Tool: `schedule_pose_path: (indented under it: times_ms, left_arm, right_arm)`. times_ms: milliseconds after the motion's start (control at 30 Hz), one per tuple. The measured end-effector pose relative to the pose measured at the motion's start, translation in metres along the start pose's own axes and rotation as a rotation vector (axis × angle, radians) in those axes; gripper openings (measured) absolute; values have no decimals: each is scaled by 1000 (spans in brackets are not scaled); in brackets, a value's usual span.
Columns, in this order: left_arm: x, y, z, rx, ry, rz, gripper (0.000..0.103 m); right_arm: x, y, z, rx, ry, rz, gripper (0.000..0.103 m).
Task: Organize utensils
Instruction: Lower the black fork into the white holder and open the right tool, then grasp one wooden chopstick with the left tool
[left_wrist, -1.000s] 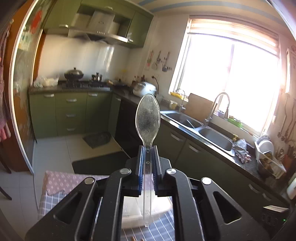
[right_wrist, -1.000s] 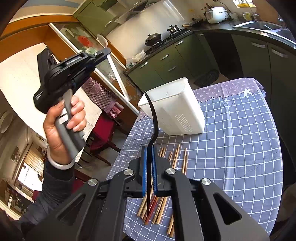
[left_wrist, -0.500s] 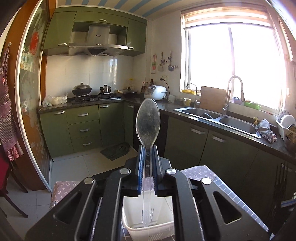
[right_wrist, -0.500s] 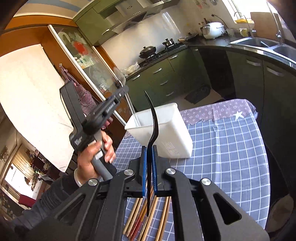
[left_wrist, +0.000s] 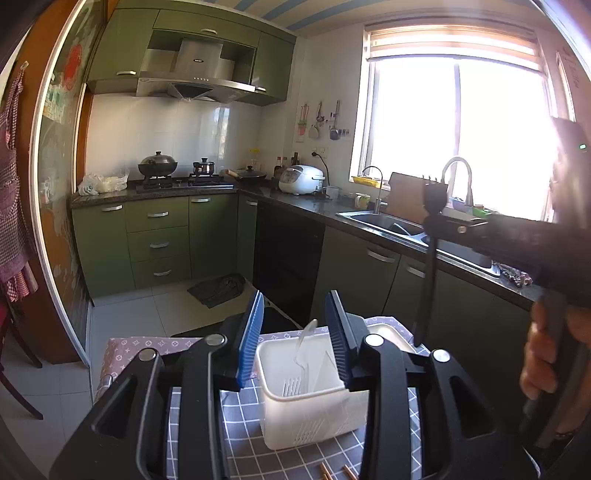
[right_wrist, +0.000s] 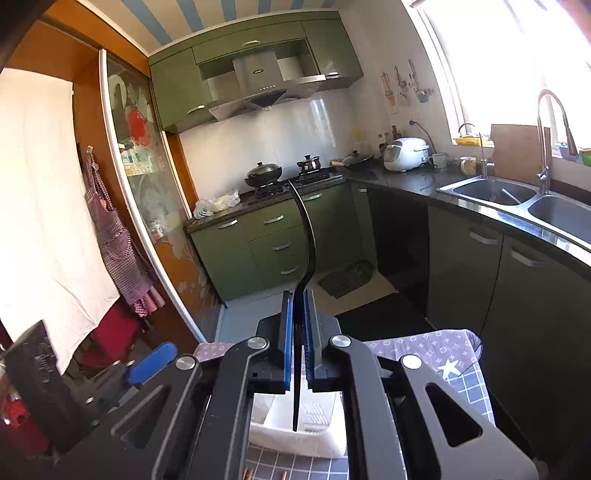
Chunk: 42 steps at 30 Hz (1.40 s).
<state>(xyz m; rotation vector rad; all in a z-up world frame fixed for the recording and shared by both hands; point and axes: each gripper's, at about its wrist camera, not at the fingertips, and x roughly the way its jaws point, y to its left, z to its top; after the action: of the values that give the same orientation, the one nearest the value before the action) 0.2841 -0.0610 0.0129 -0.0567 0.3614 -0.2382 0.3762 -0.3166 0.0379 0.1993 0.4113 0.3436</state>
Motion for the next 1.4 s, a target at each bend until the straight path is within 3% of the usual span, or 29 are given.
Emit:
schedule_pose_path:
  times_ms: [67, 200, 500, 600, 800, 867, 933, 1167, 1233, 1400]
  left_arm:
    - [-15, 5, -4, -15, 7, -10, 34]
    - [-41, 15, -19, -44, 55, -29, 37]
    - [-58, 26, -61, -100, 239, -43, 42]
    - [-55, 23, -71, -109, 299, -49, 42]
    - [-53, 14, -85, -118, 415, -53, 43]
    - [-50, 11, -92, -130, 477, -53, 43]
    - [-45, 10, -101, -148, 553, -49, 43]
    - [-16, 6, -137, -198, 795, -37, 42]
    - [-6, 6, -143, -207, 844, -19, 30]
    - [16, 8, -151, -222, 924, 28, 24]
  right_arm:
    - [18, 4, -6, -32, 15, -38, 6]
    - [42, 0, -28, -26, 73, -33, 6]
    - [52, -2, -76, -53, 127, -44, 7]
    - [40, -4, -86, -73, 120, -55, 19]
    - [-10, -2, -85, -74, 85, -56, 19]
    - [-33, -5, -92, -63, 89, -55, 31]
    - [-52, -11, -103, -64, 122, -59, 37]
    - [-87, -41, -172, -47, 281, -112, 37]
    - [-90, -53, -188, -17, 315, -106, 37]
    - [-95, -71, -205, 25, 353, -102, 37]
